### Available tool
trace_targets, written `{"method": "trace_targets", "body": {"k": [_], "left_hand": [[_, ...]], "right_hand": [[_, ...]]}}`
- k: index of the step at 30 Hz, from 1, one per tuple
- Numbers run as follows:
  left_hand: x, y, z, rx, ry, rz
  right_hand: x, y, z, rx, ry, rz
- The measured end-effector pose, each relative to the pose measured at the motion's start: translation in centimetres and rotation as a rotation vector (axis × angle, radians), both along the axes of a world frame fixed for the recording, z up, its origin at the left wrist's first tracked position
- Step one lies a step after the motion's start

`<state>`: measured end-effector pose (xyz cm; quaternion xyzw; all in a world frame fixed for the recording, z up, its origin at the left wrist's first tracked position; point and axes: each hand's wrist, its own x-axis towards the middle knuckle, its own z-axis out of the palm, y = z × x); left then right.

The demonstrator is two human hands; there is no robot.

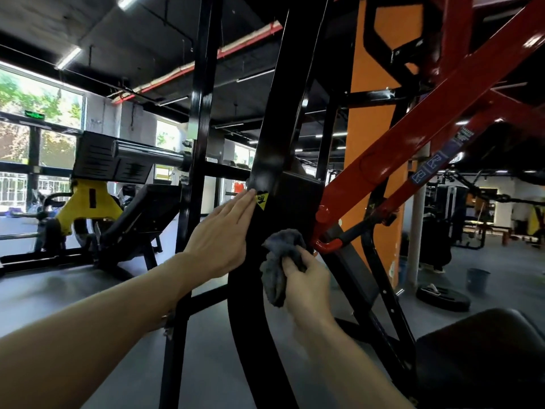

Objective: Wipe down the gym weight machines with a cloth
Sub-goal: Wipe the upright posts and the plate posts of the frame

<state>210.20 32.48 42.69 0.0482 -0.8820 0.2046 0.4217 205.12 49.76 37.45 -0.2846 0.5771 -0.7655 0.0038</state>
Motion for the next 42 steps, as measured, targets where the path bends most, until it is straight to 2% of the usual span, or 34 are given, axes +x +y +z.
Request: {"method": "trace_targets", "body": {"k": [3,7,8,9,11,13,15,19,21,24,27,32,38,42], "left_hand": [[-0.5,1.0,2.9,-0.067,0.014,-0.021],[-1.8,2.3,6.8,-0.108,0.047,0.000],[-2.0,2.7,7.6,-0.119,0.059,0.010],[-2.3,3.1,8.3,-0.133,0.064,0.031],[-2.9,3.7,9.6,-0.143,0.050,0.071],[-3.7,3.9,10.6,-0.120,0.035,0.082],[-4.4,4.0,11.0,-0.126,0.028,0.099],[-5.0,4.3,10.0,-0.159,-0.006,0.141],[-5.0,4.6,9.1,-0.164,-0.015,0.128],[-4.9,5.0,8.3,-0.191,0.030,0.030],[-5.0,5.3,8.0,-0.218,0.063,-0.035],[-5.8,7.5,7.3,-0.142,0.045,-0.094],[-8.2,10.2,7.0,-0.037,0.203,-0.093],[-9.1,12.1,6.9,0.080,0.272,-0.050]], "right_hand": [[1.1,2.0,3.1,-0.049,0.177,-0.101],[-0.8,2.9,9.4,0.025,0.619,-0.369],[-2.1,2.4,10.9,0.121,0.759,-0.434],[-3.3,1.9,12.4,0.300,0.909,-0.488],[-5.5,0.7,14.7,0.765,1.092,-0.569],[-6.8,0.1,16.6,1.010,1.114,-0.558],[-7.5,-0.1,17.9,1.058,1.041,-0.480],[-7.2,0.5,17.4,0.993,1.069,-0.532],[-7.2,0.8,15.7,0.835,1.108,-0.584],[-7.6,1.8,13.6,0.559,1.149,-0.532],[-8.2,3.8,12.3,0.396,1.181,-0.507],[-10.5,6.7,10.9,0.434,1.164,-0.538],[-13.0,9.3,11.9,0.441,1.058,-0.634],[-13.1,10.3,13.4,0.407,1.156,-0.550]]}}
